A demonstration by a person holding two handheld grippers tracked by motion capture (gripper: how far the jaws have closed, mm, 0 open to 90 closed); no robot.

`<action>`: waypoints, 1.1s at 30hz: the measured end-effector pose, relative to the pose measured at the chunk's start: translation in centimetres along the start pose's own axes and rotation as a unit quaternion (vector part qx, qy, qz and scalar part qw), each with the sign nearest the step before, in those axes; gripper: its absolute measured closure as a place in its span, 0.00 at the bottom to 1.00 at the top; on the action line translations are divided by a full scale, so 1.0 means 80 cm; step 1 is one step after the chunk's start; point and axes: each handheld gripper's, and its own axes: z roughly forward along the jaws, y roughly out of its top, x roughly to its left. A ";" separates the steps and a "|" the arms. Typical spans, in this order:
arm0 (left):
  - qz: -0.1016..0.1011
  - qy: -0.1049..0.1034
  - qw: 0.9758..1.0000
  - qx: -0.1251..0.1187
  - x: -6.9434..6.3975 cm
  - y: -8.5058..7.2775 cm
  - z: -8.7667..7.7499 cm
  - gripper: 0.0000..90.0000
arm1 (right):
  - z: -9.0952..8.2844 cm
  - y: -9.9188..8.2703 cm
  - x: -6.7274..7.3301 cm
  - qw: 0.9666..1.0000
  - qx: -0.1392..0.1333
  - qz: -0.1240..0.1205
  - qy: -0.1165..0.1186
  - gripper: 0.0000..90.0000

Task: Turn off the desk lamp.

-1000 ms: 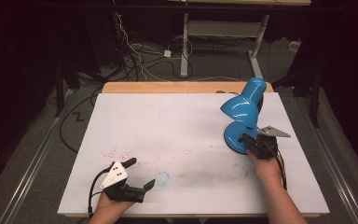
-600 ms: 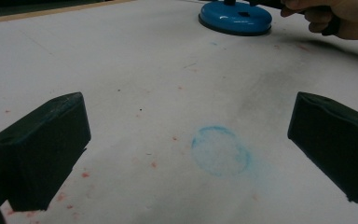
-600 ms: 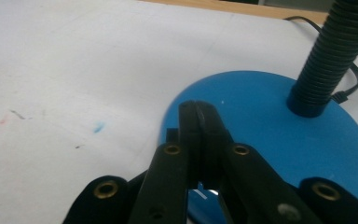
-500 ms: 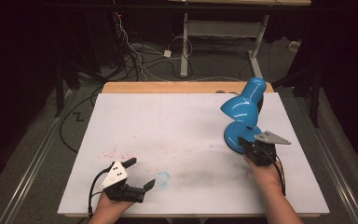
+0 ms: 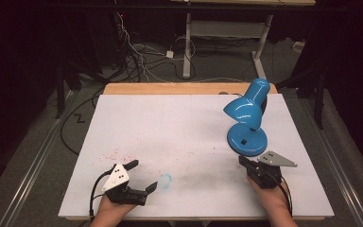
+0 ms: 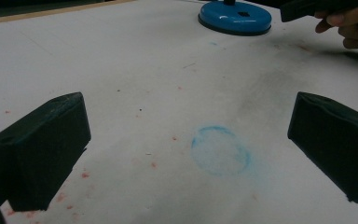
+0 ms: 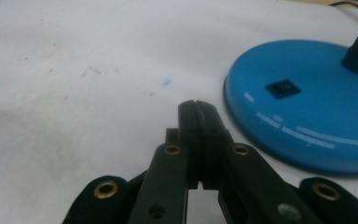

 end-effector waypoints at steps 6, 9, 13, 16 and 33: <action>-0.005 -0.003 1.000 0.002 0.001 0.000 0.000 0.00 | -0.016 -0.017 0.011 1.000 0.001 -0.004 0.013 1.00; -0.002 -0.002 1.000 0.002 0.001 0.000 0.000 0.00 | -0.015 -0.020 0.016 1.000 0.003 -0.011 0.010 1.00; -0.003 -0.003 1.000 0.000 0.001 0.000 0.000 0.00 | -0.013 -0.020 0.017 1.000 0.005 -0.012 0.008 1.00; -0.004 -0.004 1.000 0.000 0.002 0.000 0.000 0.00 | -0.012 -0.020 0.016 1.000 0.006 -0.012 0.008 0.94; -0.002 -0.004 1.000 0.000 0.001 0.000 0.000 0.00 | -0.013 -0.019 0.015 1.000 -0.012 -0.010 0.011 0.00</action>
